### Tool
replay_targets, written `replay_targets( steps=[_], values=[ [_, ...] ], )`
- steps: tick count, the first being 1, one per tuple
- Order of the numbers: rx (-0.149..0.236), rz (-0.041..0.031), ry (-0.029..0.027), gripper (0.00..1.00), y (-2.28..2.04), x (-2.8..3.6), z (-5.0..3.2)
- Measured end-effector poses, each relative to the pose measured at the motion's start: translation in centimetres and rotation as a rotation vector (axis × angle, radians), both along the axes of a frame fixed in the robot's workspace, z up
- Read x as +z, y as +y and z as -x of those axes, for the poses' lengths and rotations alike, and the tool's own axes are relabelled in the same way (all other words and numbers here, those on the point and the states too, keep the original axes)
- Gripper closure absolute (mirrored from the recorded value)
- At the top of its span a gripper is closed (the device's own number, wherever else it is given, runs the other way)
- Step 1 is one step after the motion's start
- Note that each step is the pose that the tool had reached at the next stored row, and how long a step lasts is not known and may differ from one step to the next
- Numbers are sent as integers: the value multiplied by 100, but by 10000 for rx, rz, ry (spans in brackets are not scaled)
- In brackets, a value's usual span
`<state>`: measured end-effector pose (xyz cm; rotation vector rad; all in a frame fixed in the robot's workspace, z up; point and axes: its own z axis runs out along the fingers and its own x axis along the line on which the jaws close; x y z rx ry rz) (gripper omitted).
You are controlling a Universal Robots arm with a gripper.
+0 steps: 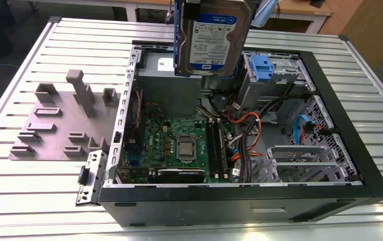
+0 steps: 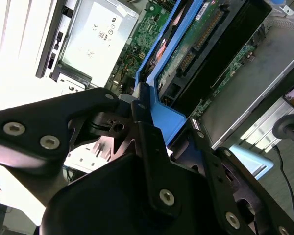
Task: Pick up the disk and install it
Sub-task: 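Insert the disk into the insertion slot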
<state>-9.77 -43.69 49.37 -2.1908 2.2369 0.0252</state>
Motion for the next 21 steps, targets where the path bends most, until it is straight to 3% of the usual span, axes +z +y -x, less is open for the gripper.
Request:
replay_targets(
  steps=[11, 17, 21],
  values=[
    [0, 4, 1, 64, -16, 1, 0],
    [1, 8, 0, 64, -85, -1, 0],
    [0, 17, 0, 64, -91, -1, 0]
  ],
)
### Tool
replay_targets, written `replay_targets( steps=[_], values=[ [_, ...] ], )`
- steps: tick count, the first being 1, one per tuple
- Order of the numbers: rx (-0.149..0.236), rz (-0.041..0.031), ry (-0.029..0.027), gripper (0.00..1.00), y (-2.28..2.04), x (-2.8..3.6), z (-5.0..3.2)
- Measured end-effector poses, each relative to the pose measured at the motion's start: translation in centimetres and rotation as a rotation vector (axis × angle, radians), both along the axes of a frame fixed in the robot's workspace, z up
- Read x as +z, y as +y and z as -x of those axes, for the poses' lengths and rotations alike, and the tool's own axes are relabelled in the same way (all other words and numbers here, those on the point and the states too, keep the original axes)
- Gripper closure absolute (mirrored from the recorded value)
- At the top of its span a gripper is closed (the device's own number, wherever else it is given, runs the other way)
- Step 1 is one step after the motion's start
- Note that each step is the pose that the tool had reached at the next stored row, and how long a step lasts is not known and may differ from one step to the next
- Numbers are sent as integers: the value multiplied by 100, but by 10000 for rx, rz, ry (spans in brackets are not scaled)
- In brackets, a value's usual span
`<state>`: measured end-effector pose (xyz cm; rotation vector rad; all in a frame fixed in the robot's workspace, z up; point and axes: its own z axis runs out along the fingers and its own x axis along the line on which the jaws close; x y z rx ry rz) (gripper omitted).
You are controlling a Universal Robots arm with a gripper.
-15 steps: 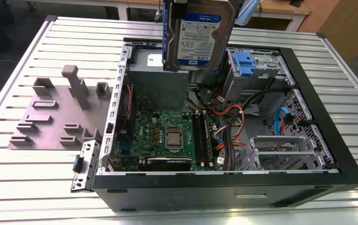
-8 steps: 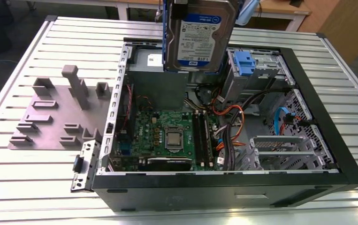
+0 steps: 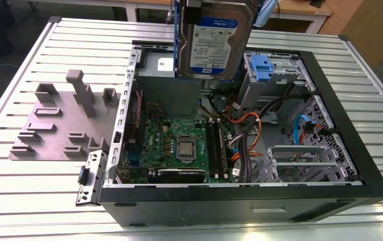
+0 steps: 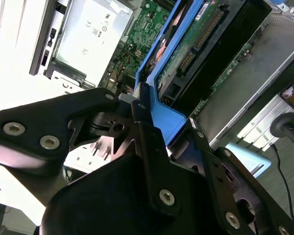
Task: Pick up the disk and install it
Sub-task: 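Insert the disk into the insertion slot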
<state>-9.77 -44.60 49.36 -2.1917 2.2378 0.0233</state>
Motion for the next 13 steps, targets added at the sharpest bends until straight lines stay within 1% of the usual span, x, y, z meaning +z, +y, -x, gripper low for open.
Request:
replay_targets(
  steps=[10, 13],
  values=[
    [1, 1, 0, 64, -1, 0, 0],
    [2, 3, 0, 64, -17, 0, -1]
  ],
)
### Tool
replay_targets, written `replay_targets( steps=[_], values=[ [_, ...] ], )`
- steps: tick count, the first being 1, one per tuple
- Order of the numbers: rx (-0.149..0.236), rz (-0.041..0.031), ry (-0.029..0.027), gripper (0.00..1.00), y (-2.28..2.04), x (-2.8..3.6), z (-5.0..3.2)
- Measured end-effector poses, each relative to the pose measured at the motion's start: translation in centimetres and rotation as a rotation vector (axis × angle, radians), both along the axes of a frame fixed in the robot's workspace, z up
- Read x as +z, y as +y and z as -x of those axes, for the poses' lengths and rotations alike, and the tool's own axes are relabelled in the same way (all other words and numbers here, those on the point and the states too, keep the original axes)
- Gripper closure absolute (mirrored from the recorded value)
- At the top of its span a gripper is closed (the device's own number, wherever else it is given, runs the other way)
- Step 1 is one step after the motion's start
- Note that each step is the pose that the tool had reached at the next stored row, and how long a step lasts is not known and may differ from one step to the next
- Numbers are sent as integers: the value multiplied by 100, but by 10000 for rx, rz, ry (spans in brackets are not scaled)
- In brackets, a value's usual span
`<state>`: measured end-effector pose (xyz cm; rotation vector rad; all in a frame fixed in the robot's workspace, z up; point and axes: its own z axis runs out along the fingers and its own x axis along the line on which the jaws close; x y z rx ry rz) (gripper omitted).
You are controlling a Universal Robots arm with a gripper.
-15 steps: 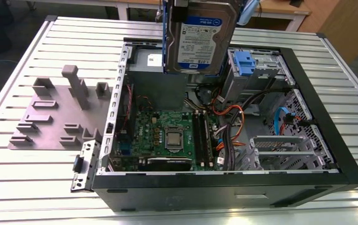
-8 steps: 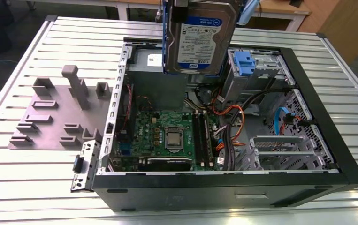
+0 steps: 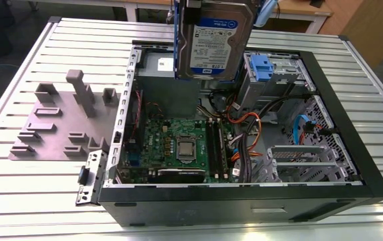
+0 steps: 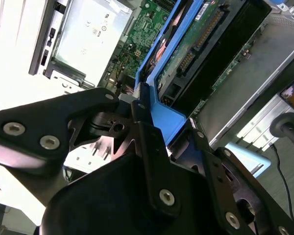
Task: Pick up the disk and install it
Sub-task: 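Insert the disk into the insertion slot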
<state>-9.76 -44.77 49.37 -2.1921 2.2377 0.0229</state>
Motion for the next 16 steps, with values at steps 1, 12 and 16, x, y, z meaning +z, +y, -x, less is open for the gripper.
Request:
replay_targets(
  steps=[1, 12, 16],
  values=[
    [-1, 0, 0, 64, -14, -1, 1],
    [-2, 12, 2, 64, -170, -10, -30],
    [-2, 12, 33, 64, -171, -12, -134]
  ],
)
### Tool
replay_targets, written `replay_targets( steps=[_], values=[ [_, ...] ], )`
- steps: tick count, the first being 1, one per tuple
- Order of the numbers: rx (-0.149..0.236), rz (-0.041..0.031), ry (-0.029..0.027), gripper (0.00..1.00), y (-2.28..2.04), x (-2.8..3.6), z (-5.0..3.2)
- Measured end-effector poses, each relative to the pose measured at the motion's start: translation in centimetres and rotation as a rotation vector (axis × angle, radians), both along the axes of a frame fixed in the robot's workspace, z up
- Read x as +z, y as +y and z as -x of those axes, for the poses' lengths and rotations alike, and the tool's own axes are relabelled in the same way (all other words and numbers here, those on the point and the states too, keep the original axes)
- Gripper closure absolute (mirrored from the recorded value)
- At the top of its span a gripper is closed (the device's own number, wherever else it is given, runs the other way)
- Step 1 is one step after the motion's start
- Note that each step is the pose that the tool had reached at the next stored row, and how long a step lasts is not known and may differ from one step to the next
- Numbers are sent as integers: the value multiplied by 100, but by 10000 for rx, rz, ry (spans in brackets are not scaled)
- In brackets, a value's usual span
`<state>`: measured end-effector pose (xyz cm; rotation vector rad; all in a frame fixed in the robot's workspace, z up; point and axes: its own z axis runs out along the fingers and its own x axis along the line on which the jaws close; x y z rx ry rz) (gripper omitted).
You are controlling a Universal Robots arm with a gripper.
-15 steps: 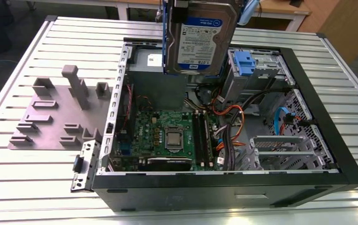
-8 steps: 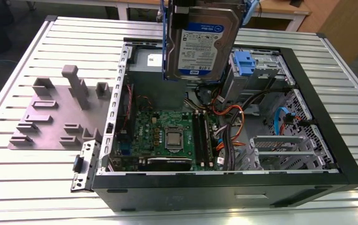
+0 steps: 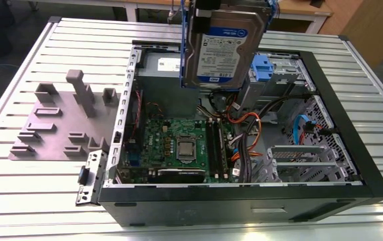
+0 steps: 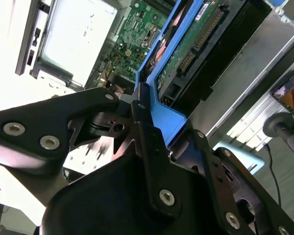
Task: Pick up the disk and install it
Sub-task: 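Insert the disk into the insertion slot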
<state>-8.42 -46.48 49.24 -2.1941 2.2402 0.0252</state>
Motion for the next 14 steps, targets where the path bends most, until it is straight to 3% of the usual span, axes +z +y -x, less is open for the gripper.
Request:
replay_targets(
  steps=[5, 14],
  values=[
    [0, -2, 12, 64, -1, -6, -87],
    [0, -1, 13, 64, 0, -5, -97]
  ],
)
